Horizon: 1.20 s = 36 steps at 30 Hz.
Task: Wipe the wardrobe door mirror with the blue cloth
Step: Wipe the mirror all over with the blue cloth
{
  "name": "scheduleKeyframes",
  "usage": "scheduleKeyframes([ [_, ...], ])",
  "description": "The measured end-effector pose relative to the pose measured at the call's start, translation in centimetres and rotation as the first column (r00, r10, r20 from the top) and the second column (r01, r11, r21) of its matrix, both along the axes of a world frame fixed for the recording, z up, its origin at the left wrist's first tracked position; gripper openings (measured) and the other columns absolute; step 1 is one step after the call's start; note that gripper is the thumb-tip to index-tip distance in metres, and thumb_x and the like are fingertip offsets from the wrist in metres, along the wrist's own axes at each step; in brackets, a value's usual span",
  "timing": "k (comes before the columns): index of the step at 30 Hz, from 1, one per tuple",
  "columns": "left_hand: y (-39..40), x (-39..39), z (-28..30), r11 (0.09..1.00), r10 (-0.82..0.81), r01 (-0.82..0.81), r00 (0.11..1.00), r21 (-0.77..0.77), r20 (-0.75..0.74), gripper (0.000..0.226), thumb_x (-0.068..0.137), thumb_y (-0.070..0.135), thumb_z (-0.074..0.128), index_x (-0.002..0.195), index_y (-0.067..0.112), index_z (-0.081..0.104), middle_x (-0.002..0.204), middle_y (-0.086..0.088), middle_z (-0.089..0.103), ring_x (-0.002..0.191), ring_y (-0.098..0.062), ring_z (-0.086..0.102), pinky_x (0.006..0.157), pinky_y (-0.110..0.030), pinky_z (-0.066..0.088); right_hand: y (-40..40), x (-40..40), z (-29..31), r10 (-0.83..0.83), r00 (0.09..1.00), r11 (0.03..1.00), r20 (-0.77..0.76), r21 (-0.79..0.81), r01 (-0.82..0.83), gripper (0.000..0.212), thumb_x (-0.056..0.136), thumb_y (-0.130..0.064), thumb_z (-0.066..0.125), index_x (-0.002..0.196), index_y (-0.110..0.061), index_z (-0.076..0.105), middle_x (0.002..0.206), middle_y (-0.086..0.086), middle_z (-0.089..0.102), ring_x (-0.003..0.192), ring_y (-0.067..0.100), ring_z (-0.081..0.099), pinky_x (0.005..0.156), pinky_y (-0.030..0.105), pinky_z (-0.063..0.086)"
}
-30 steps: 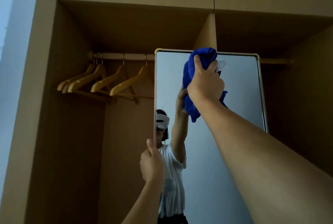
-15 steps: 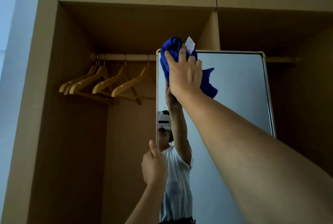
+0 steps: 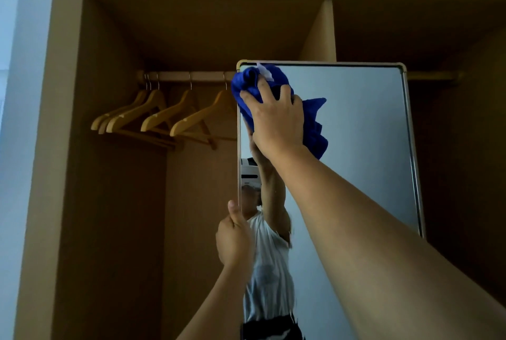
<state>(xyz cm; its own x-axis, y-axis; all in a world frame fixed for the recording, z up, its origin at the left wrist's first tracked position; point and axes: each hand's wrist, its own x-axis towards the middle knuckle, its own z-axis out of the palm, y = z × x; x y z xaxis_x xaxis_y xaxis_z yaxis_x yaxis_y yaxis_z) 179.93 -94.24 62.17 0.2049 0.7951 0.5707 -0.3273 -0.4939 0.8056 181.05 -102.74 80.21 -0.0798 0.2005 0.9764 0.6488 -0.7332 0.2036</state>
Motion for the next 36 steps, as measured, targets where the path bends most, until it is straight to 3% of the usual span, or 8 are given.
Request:
scheduleKeyframes([
  [10, 0.0, 0.0, 0.0, 0.999, 0.036, -0.036, 0.999, 0.019, -0.005, 0.068, 0.091, 0.057, 0.014, 0.056, 0.008, 0.047, 0.054, -0.010, 0.050, 0.051, -0.022, 0.047, 0.056, -0.032, 0.037, -1.0, 1.1, -1.8, -0.049, 0.997, 0.993, 0.058, -0.104, 0.055, 0.060, 0.091, -0.022, 0.058, 0.145, -0.033, 0.033, 0.154, 0.006, 0.027, 0.120, 0.034, 0.041, 0.100, 0.047, 0.036],
  [20, 0.1, -0.1, 0.0, 0.999, 0.033, -0.033, 0.999, 0.008, -0.017, 0.075, 0.075, 0.071, 0.009, 0.054, 0.009, 0.045, 0.051, -0.009, 0.048, 0.050, -0.022, 0.045, 0.056, -0.033, 0.037, -1.4, 1.6, 2.7, -0.088, 0.989, 0.993, -0.115, 0.063, 0.096, 0.066, 0.090, -0.027, 0.061, 0.146, -0.035, 0.027, 0.155, 0.005, 0.021, 0.122, 0.035, 0.038, 0.097, 0.046, 0.037],
  [29, -0.2, -0.2, 0.2, 0.997, 0.077, -0.077, 0.997, 0.031, -0.004, 0.065, 0.094, 0.053, 0.019, 0.052, 0.010, 0.042, 0.047, -0.005, 0.045, 0.047, -0.022, 0.043, 0.053, -0.031, 0.034, -6.0, 5.6, 2.0, -0.130, 0.945, 0.951, -0.301, 0.232, 0.204, 0.063, 0.093, -0.024, 0.057, 0.146, -0.034, 0.026, 0.154, 0.008, 0.024, 0.117, 0.034, 0.040, 0.094, 0.045, 0.037],
  [36, -0.5, -0.5, 0.3, 0.991, 0.133, -0.133, 0.991, 0.027, 0.006, 0.064, 0.095, 0.052, 0.020, 0.057, 0.008, 0.047, 0.053, -0.007, 0.051, 0.052, -0.022, 0.048, 0.054, -0.031, 0.036, -5.3, 4.4, 2.2, -0.105, 0.954, 0.965, -0.281, 0.205, 0.166, 0.063, 0.090, -0.024, 0.061, 0.145, -0.031, 0.030, 0.152, 0.009, 0.026, 0.120, 0.035, 0.039, 0.097, 0.047, 0.035],
])
